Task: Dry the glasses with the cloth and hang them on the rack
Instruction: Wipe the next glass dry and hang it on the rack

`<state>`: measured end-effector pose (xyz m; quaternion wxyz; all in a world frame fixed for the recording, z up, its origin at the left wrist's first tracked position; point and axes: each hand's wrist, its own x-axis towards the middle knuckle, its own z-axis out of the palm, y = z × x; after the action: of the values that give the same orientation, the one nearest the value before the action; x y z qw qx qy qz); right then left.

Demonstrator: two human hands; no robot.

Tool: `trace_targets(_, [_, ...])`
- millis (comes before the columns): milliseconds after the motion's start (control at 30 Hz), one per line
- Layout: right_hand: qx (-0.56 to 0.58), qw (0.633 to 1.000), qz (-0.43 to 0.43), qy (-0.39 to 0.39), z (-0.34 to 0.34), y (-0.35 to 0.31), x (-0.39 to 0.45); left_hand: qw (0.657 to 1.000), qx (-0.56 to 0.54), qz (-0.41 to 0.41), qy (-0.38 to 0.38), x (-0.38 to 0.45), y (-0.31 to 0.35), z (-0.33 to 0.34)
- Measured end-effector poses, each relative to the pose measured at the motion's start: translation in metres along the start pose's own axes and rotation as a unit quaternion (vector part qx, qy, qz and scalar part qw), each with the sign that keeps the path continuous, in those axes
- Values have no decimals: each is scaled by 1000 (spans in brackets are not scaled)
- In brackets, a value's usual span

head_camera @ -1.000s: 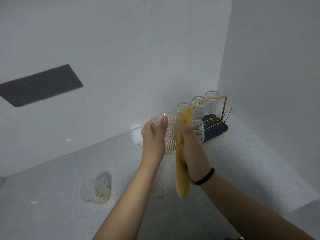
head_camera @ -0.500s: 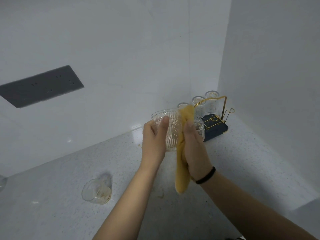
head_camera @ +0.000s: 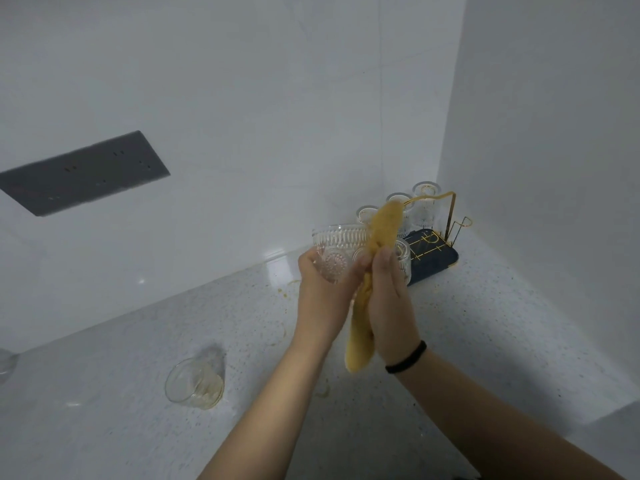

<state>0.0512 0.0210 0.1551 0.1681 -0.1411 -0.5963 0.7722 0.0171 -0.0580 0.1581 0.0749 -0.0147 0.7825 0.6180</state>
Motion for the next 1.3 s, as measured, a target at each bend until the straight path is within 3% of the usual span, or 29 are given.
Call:
trace_targets(100, [63, 997, 13, -35, -2, -7, 5, 987, -137, 0, -80, 1, -3, -8])
trace_targets(200, [84, 995, 27, -48, -16, -19, 25, 970, -161, -8, -180, 6, 0, -22])
trace_targets(300, [-34, 991, -33, -126, -31, -31, 37, 963, -142, -36, -225, 12, 2, -34])
trace_targets(400, [-214, 938, 4, -274, -46, -39, 36, 942, -140, -74, -295, 21, 3, -49])
trace_targets(467, [-271, 887, 77, -366, -53, -45, 36, 918, -134, -94, -362, 22, 5, -53])
trace_targets(533, [-236, 843, 143, -462, -54, -56, 33, 890, -111, -113, -427, 21, 8, -50])
trace_targets(633, [-173, 758, 164, -607, -54, -62, 29, 857, -82, -134, -491, 21, 14, -44])
trace_targets(700, [-172, 755, 165, -610, -55, -56, 30, 841, -73, -141, -517, 24, 17, -44])
trace_targets(767, [-148, 788, 158, -576, -58, -49, 33, 851, -75, -141, -500, 28, 18, -46])
trace_targets(833, [-93, 831, 185, -516, -63, -43, 39, 899, -78, -121, -414, 27, 14, -45])
trace_targets(900, [-43, 866, 228, -444, -67, -36, 46, 952, -56, -38, -300, 21, 2, -43])
trace_targets(967, [0, 881, 249, -403, -68, -31, 49, 970, -43, 88, -224, 9, -12, -33])
trace_targets(1033, [18, 873, 244, -423, -66, -31, 45, 970, -81, 128, -188, 3, -23, -22])
trace_targets(1100, [-21, 852, 211, -479, -62, -37, 39, 967, -142, 82, -194, 1, -20, -19])
trace_targets(1167, [-198, 819, 105, -528, -61, -38, 31, 955, -198, -12, -220, 0, -11, -22])
trace_targets(1233, [-441, 715, -100, -534, -60, -33, 27, 937, -204, -133, -251, -1, -5, -27])
trace_targets(1267, [-508, 663, -168, -524, -59, -28, 26, 928, -189, -181, -267, -2, -4, -28])
trace_targets(1300, [-528, 644, -209, -513, -59, -26, 25, 921, -175, -211, -276, -3, -3, -29])
